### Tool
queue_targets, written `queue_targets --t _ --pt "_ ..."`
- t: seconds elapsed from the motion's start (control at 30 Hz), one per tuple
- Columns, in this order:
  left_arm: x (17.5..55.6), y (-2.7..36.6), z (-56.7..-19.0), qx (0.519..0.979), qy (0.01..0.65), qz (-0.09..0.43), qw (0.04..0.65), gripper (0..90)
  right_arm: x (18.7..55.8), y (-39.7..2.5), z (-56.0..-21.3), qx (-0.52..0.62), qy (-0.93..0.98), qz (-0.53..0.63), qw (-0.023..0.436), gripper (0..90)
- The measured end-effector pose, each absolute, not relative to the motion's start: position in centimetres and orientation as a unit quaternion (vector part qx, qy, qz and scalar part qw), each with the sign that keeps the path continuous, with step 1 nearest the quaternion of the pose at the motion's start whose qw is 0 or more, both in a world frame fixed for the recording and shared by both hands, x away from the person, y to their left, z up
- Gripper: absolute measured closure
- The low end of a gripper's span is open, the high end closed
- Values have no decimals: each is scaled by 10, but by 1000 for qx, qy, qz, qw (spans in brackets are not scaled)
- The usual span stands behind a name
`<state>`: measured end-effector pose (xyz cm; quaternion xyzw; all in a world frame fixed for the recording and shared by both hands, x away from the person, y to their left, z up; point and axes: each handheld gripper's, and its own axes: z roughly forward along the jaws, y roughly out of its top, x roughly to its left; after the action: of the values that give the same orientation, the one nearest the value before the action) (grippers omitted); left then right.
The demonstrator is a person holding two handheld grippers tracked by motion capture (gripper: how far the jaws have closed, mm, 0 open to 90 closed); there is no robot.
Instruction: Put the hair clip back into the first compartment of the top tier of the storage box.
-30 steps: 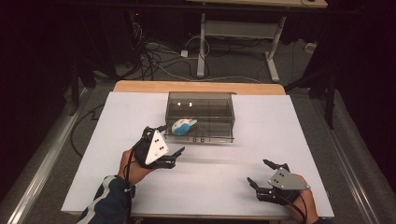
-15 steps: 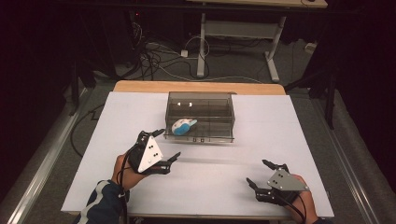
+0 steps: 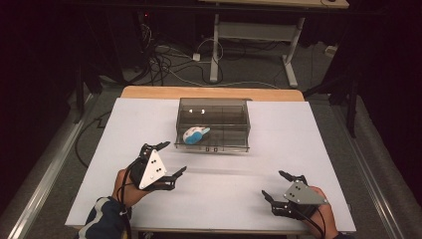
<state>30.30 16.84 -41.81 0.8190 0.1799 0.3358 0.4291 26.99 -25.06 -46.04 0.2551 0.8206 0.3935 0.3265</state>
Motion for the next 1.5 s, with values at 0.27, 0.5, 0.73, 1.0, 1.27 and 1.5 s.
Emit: queue_targets --t 0.27,0.5,0.73,1.0,1.27,1.5 --pt "300 180 -424 818 191 332 429 156 270 -249 -461 258 821 393 325 220" --pt "297 187 -431 821 197 330 422 155 270 -249 -461 261 820 393 325 217" --pt "297 195 -443 827 206 321 413 155 270 -249 -462 263 819 392 326 216" --pt "296 210 -459 827 231 302 414 155 271 -251 -461 269 816 392 328 215" --pt "295 228 -472 818 265 284 424 154 270 -253 -462 268 817 392 327 210" --pt "291 233 -486 812 293 274 424 154 267 -257 -462 275 815 390 329 210"
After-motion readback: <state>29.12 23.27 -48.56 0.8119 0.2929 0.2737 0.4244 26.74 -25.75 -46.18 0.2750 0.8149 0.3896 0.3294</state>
